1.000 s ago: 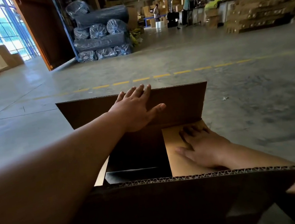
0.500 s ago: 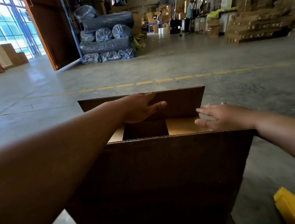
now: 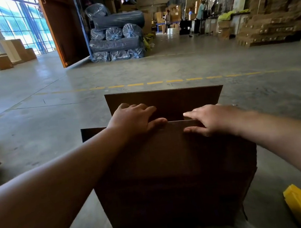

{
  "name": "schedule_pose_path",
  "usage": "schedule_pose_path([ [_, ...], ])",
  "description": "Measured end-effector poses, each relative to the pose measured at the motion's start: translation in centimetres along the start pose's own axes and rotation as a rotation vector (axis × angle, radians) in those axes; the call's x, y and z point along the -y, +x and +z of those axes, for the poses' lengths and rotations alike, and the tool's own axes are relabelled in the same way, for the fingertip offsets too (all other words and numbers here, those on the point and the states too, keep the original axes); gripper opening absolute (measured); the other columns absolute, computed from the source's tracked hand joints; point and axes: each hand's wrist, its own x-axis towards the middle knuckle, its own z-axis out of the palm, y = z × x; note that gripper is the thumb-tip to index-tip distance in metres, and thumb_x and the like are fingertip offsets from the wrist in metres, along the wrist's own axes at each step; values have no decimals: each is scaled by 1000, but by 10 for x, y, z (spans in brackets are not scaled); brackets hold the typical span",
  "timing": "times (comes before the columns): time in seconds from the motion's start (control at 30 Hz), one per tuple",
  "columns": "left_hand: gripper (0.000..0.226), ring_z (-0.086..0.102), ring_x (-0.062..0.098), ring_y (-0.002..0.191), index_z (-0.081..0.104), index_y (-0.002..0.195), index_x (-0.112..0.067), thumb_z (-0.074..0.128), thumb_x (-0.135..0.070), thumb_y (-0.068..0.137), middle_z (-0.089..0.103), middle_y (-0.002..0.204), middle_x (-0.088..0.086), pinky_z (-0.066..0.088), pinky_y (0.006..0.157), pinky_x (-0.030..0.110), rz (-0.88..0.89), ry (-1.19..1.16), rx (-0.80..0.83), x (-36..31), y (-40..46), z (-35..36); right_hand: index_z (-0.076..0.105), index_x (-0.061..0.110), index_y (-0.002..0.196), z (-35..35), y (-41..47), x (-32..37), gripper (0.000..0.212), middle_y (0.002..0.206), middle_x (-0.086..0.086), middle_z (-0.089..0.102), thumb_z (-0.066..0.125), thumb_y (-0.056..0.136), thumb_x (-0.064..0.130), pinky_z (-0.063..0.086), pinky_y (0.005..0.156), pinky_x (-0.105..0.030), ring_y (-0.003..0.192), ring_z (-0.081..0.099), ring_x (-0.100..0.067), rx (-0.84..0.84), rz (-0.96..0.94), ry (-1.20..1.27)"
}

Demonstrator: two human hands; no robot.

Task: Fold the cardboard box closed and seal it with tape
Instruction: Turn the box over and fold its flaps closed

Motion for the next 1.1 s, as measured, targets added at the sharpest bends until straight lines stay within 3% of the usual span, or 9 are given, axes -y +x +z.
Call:
schedule_pose_path([
  [0.13,76,17,22,151,25,154,-30,15,-73,92,27,161,4,14,118,51,-8,20,-21,-5,-5,44,14,28,152,37,15,4,92,153,-2,33,20,78,82,32,109,-43,139,32,-23,-25,160,-62],
  [0.27,82,-11,16,152,-5,157,-36,11,-79,89,-5,166,-2,0,122,51,-9,-132,145,-6,-16,94,5,26,153,79,18,18,89,161,-5,7,24,83,77,8,118,-46,147,6,-22,51,212,85],
  [0.37,83,-15,13,150,-5,156,-39,13,-81,87,-9,166,-4,-2,123,50,-74,-315,236,-5,-20,116,0,29,153,109,20,24,91,161,-3,-5,17,79,80,-1,118,-47,147,-7,-20,123,226,184],
  [0.67,86,-12,13,151,1,157,-37,15,-83,86,-5,166,-5,-3,122,52,-82,-323,302,-2,-14,124,4,33,152,119,26,23,97,161,-2,9,5,71,86,1,118,-45,147,6,-19,162,231,215],
  [0.77,86,-7,14,152,1,157,-36,20,-82,87,-2,167,-3,1,123,50,-102,-343,200,-3,-16,125,22,30,151,110,23,22,90,156,-1,27,22,77,82,19,116,-39,143,25,-20,24,192,187],
  [0.87,86,-13,13,151,-1,158,-34,29,-77,89,-8,166,-2,3,124,44,-157,-387,-61,-3,-21,126,54,19,135,91,26,18,76,135,-6,57,37,81,70,41,101,-39,124,51,-24,-450,73,155],
  [0.93,88,-18,14,150,-3,158,-32,32,-75,89,-15,165,0,0,123,40,-183,-394,-181,-4,-24,127,56,15,131,76,38,8,67,132,-12,56,44,83,60,40,101,-43,121,49,-30,-657,62,163],
  [1.0,91,-24,15,149,-7,158,-31,34,-74,89,-22,164,1,-6,121,37,-188,-392,-222,-3,-25,125,47,17,139,59,54,-6,73,143,-14,44,43,82,62,30,109,-46,131,39,-33,-622,152,130],
  [1.1,93,-27,17,148,-8,158,-28,34,-74,89,-25,163,3,-2,123,43,-167,-363,-285,-4,-25,125,26,24,150,50,71,-19,84,156,-7,28,28,83,75,5,115,-53,143,21,-25,-301,297,62],
])
